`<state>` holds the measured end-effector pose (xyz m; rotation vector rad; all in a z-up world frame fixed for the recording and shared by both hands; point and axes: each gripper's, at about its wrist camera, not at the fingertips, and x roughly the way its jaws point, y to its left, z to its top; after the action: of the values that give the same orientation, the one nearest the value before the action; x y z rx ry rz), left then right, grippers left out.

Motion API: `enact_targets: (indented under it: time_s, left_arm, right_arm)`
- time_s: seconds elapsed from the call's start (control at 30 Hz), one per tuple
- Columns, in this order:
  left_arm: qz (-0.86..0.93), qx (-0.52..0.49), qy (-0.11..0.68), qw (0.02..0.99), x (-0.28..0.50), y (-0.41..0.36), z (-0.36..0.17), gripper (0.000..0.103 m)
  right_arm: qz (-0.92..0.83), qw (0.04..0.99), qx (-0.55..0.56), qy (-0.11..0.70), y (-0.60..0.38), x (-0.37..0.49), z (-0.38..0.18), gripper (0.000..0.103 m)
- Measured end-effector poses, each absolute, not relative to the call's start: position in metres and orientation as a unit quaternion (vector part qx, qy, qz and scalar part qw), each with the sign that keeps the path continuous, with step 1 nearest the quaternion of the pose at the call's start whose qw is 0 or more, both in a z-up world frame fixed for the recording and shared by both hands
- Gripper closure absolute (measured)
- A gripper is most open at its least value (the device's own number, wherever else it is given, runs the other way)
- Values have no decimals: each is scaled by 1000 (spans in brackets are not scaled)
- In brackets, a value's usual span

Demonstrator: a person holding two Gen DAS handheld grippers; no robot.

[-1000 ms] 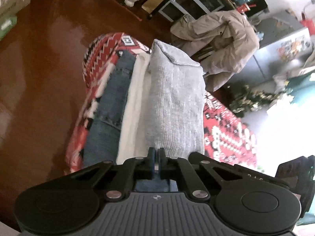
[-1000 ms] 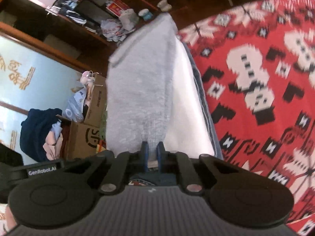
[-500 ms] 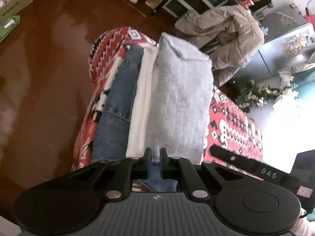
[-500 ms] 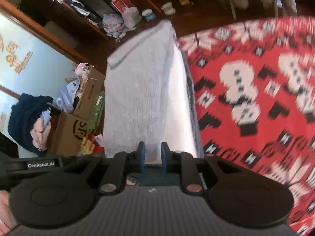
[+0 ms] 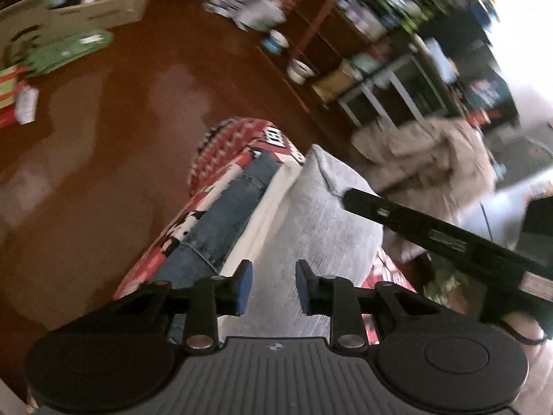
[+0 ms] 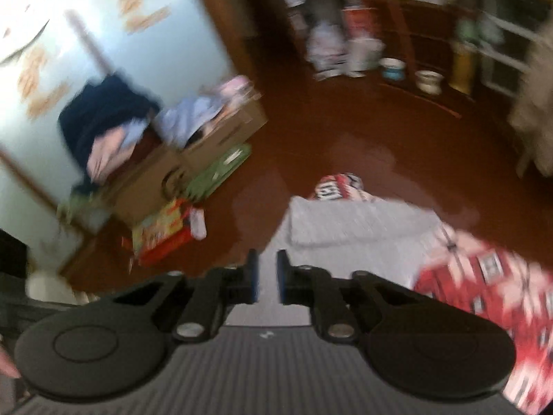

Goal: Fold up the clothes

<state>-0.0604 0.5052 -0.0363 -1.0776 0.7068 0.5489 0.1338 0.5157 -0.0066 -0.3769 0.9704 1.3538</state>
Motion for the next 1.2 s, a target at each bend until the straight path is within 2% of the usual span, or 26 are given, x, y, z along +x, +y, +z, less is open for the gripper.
enact_targets:
  time_s: [0.1,0.3,0.5,0.83,1.03,1.2]
  left_arm:
    - [299,-509,301,749,-57,491,-34,96]
    - [355,-549,272,706,-38,470,-47,103]
    - [392,-560,253,685,-39,457,-57,101]
    - [428,-553,226,678,-56,461,-23,102]
    - [451,-557,256,648,-72,462,-50,102]
    - [443,-539,278,660,-85,460,-49,102]
  right_arm:
    - [627,620,-226,414,542,135,-20,102]
    - [661,565,-292,398,569,138,-36,103]
    - [679,541,-313,385,580,145,-46,103]
    - [695,533,-285,389,573,149,-36,102]
    - [697,519,-269,416,532,115,-33,102]
    - [680,537,-242,436,504,97,-43,102]
